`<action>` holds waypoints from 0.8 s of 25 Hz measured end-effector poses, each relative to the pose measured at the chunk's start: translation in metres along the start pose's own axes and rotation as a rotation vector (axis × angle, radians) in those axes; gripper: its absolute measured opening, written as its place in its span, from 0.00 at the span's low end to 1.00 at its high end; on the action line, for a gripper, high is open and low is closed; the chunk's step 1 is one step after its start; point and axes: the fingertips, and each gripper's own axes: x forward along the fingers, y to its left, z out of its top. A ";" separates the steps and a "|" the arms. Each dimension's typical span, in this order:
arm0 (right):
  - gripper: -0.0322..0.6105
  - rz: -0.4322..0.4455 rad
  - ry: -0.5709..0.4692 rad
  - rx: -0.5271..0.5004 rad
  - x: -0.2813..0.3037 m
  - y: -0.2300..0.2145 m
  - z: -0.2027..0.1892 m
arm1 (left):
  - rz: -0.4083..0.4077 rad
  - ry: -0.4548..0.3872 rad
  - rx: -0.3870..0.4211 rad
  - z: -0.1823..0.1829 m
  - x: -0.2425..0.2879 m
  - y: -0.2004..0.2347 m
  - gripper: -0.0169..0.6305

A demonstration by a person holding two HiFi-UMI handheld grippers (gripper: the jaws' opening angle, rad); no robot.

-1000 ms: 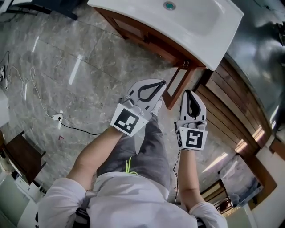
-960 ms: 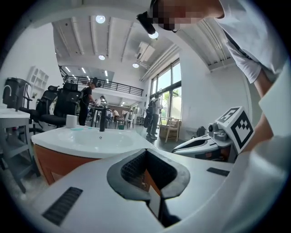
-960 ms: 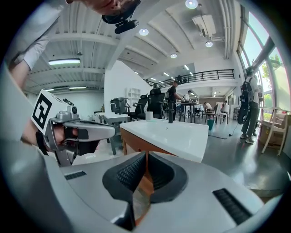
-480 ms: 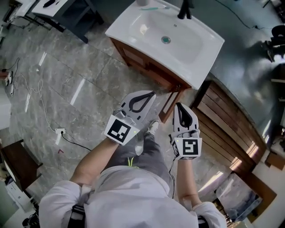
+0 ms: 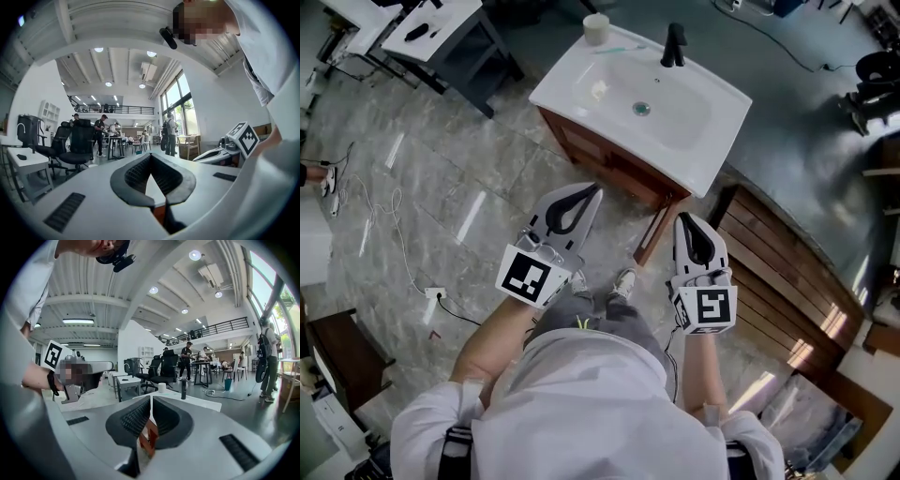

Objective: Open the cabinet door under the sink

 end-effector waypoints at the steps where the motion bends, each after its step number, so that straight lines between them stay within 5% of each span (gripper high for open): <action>1: 0.11 0.001 -0.008 -0.004 -0.003 -0.001 0.007 | 0.007 -0.006 0.009 0.007 -0.003 0.001 0.05; 20: 0.11 0.047 -0.144 -0.049 -0.012 0.006 0.107 | 0.208 -0.129 0.041 0.088 -0.085 0.052 0.05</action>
